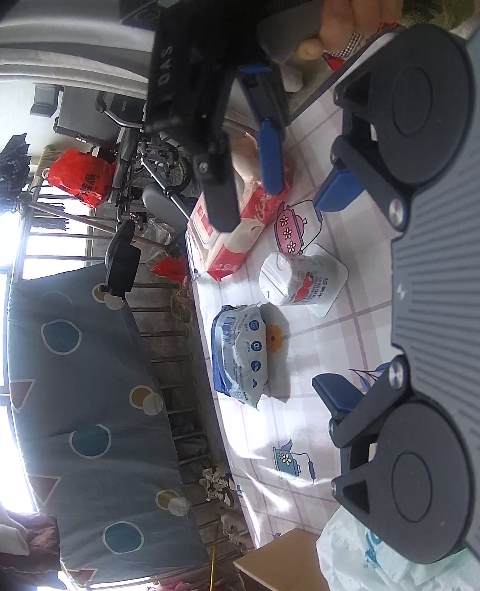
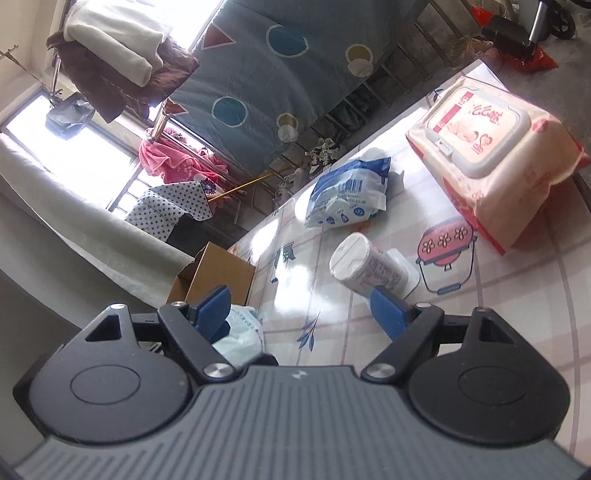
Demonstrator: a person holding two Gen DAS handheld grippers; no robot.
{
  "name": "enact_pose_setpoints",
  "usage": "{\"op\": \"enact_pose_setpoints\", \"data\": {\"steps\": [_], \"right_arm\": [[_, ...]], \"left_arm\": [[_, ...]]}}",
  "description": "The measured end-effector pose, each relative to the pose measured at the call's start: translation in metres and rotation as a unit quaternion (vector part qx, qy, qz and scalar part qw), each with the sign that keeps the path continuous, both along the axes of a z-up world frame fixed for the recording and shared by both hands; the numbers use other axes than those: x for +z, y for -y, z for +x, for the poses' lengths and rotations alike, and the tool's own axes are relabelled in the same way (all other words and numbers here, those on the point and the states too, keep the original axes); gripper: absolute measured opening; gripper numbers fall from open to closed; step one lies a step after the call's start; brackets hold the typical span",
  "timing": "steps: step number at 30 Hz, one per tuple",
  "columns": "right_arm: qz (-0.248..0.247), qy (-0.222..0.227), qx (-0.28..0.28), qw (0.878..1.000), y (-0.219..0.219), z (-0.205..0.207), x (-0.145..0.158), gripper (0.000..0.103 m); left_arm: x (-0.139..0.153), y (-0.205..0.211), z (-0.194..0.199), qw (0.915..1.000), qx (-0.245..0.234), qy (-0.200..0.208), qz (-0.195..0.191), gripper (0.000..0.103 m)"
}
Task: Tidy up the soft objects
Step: 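Move the right tool to the white yogurt cup and grasp it, then pass the yogurt cup from the right tool into the left tool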
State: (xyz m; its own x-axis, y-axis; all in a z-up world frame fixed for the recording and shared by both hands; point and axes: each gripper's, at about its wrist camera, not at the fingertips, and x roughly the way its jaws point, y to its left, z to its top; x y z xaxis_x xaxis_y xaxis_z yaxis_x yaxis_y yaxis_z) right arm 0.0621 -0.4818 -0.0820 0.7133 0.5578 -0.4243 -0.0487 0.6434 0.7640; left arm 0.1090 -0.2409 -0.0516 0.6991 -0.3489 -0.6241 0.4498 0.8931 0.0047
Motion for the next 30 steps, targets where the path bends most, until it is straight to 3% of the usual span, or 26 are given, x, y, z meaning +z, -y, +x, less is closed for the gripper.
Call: {"op": "enact_pose_setpoints", "data": {"steps": [2,6,10,13,15,17,18,22,26,30], "right_arm": [[-0.004,-0.002,0.002,1.0,0.002,0.019,-0.003,0.071],[-0.045,-0.01,0.025,0.999,-0.004,0.06,-0.01,0.07],[-0.154,0.001,0.077,0.985,-0.034,0.084,-0.007,0.08],[-0.223,0.003,0.11,0.969,-0.059,0.093,-0.009,0.081],[-0.252,-0.004,0.127,0.959,-0.071,0.098,-0.015,0.075],[-0.283,-0.01,0.121,0.952,-0.077,0.097,-0.019,0.05],[-0.293,-0.012,0.115,0.949,-0.078,0.098,-0.019,0.05],[-0.237,-0.029,0.086,0.967,-0.058,0.091,-0.022,0.049],[-0.07,-0.067,0.073,0.993,-0.015,0.073,-0.044,0.048],[0.084,-0.117,0.065,0.987,0.011,0.043,-0.079,0.048]], "left_arm": [[-0.008,0.006,0.001,1.0,0.003,-0.005,0.005,0.091],[-0.021,0.011,0.001,0.9994,0.009,-0.027,0.018,0.085],[-0.025,0.003,-0.005,0.9988,0.02,-0.037,0.024,0.083],[-0.028,-0.004,-0.011,0.9979,0.026,-0.053,0.029,0.083],[-0.031,-0.009,-0.015,0.9973,0.028,-0.06,0.032,0.083],[-0.033,-0.014,-0.02,0.997,0.028,-0.065,0.03,0.083],[-0.033,-0.018,-0.022,0.9969,0.029,-0.067,0.027,0.083],[-0.029,-0.03,-0.033,0.9976,0.024,-0.063,0.01,0.083],[-0.022,-0.036,-0.046,0.999,0.001,-0.044,-0.003,0.09],[-0.024,-0.029,-0.059,0.9991,-0.033,-0.026,0.009,0.091]]}}
